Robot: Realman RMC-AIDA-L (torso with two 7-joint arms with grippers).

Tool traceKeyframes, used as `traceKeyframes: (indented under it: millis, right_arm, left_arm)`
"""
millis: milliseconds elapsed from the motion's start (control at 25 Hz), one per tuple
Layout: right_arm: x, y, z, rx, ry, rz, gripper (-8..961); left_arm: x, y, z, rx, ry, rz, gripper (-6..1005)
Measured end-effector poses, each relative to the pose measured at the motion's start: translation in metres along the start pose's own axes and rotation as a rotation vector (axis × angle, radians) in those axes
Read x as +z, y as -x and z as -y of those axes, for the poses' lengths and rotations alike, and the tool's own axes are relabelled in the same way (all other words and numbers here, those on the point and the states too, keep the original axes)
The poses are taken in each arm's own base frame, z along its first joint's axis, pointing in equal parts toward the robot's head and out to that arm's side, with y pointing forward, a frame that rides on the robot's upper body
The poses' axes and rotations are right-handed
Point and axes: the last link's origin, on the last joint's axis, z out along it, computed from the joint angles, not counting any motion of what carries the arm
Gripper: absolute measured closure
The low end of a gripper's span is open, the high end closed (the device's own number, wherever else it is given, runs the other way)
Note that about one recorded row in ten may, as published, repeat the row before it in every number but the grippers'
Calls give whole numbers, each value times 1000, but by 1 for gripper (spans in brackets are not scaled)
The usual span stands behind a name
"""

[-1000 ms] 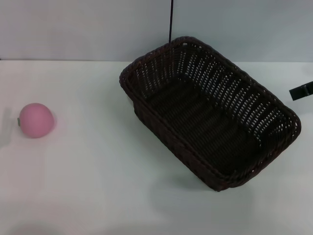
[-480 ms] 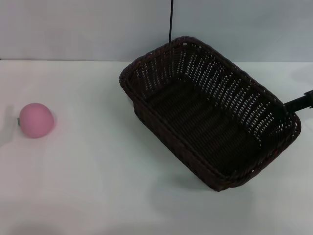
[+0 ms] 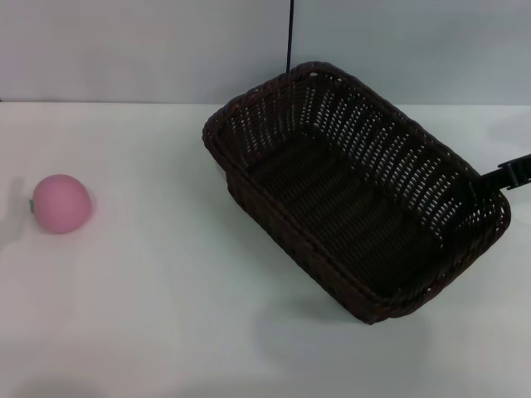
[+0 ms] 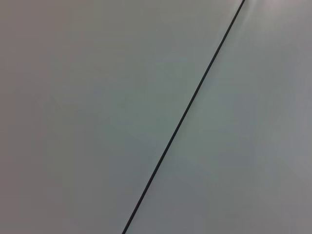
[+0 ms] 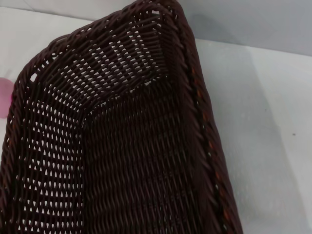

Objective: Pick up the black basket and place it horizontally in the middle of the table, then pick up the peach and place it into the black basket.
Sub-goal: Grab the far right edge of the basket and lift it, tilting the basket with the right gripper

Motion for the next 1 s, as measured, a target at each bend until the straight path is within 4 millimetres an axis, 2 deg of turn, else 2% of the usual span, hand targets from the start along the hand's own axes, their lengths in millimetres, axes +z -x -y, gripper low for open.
traceKeyframes:
  millis: [120,240,480,720,840,960,1000]
  right_arm:
    - [1,-1,-1,-5,5,-3,313]
    - [1,-1,-1,-6,9,-3,530]
    - [2,-3,-1,-8,17,1,755]
    - [0,-6,-3,1,49,28,760]
    - [-9,-7,-6,1,108,96,757]
    - [-30,-10,-10,-19,214,231,754]
    - [-30,-10,-10,-19,214,231,753]
  left_arm:
    - [0,0,0,0,0,0,357]
    - [0,0,0,-1,0,0,358]
    - [1,0,-1,-4,2,-2,361]
    - [1,1,-1,-5,3,-1,364]
    - [1,1,-1,-5,2,1,365]
    - [2,2,-1,-8,0,4,366]
    - [2,2,-1,-8,0,4,367]
